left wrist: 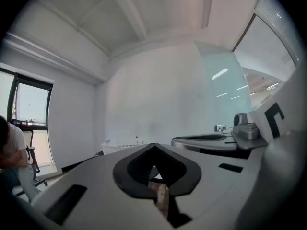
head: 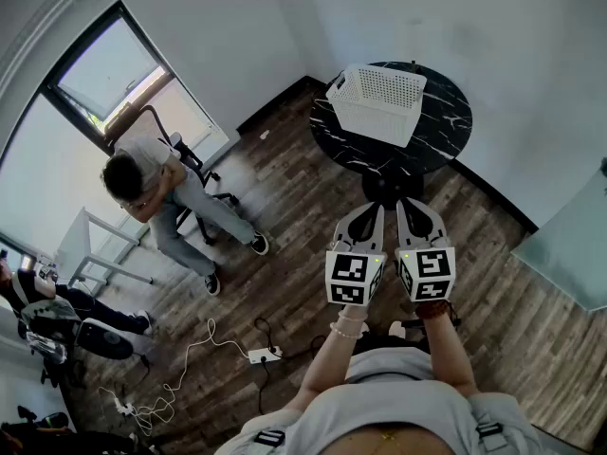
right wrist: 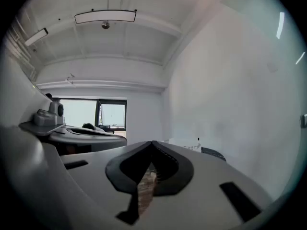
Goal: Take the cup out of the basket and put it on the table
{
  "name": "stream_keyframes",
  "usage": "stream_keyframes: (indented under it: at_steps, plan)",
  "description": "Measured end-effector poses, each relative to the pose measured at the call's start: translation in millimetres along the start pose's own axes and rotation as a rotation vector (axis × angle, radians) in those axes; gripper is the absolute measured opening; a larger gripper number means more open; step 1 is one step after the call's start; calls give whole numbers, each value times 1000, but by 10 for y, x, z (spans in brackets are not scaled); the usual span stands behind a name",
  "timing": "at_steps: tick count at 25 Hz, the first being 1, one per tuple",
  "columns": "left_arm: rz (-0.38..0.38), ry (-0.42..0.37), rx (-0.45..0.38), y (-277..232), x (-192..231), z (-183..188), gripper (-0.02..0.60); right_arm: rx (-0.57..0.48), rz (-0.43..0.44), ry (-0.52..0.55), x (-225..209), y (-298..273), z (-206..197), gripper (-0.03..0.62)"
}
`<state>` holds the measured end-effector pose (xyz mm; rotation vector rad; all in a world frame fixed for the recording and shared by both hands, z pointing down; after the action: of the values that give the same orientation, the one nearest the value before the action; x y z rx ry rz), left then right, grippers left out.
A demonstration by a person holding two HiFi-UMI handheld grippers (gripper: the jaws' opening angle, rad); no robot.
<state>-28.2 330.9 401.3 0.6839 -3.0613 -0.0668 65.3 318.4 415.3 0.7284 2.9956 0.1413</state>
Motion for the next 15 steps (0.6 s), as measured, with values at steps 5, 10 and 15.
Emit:
stream_keyframes:
  at_steps: [5, 10, 15]
  plan:
    - [1, 2, 2, -22, -71, -11, 6, -1, 6, 0, -66, 40, -7, 11]
    - [4, 1, 0, -51, -148, -12, 6, -4, 9, -6, -144, 77, 6, 11]
    - [15, -1, 2, -106, -236, -30, 6, -8, 24, -14, -248, 110, 9, 9]
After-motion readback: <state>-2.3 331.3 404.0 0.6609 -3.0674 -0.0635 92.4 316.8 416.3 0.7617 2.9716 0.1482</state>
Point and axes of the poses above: the fingertips, and each gripper's own axes: y backward along the fingers, x to its left, z out of its top, the point moved 5 cm from there along y, backward along the fingers, and after that the axes turned 9 degrees about -x, right-handed, at the moved point
